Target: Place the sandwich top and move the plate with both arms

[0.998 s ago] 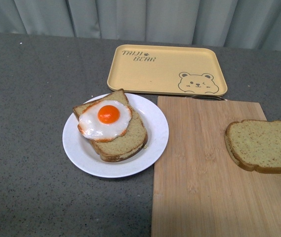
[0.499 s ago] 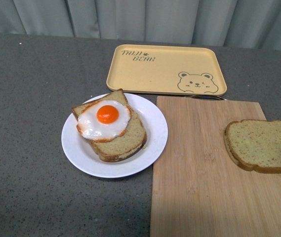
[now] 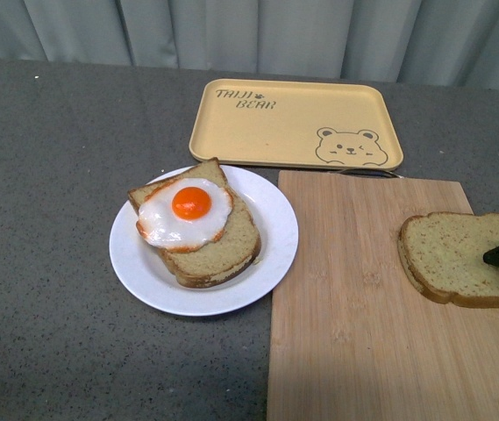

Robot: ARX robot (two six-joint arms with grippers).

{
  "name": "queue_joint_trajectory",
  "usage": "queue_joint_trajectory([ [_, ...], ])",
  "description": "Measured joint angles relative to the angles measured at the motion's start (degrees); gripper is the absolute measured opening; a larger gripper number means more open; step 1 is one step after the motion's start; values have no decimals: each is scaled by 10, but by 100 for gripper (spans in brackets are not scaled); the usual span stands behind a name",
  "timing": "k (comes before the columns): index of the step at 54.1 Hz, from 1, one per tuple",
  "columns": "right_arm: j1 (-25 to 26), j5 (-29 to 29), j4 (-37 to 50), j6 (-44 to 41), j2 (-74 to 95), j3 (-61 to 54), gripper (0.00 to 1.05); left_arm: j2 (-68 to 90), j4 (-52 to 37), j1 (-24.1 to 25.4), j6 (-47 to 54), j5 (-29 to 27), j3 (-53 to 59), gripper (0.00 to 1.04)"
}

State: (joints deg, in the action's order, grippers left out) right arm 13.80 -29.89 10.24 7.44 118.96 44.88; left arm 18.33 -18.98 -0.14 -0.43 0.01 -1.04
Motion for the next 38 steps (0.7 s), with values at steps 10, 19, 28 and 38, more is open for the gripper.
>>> queue_joint_trajectory([
  [10, -1, -4, -15, 6, 0, 8, 33, 0, 0, 0, 0, 0, 0, 98],
  [19, -1, -7, -37, 4, -37, 0, 10, 0, 0, 0, 0, 0, 0, 98],
  [28, -35, -69, -20, 37, -136, -22, 4, 0, 0, 0, 0, 0, 0, 98],
  [38, -129, -109, 84, 154, -143, -5, 4, 0, 0, 0, 0, 0, 0, 98],
])
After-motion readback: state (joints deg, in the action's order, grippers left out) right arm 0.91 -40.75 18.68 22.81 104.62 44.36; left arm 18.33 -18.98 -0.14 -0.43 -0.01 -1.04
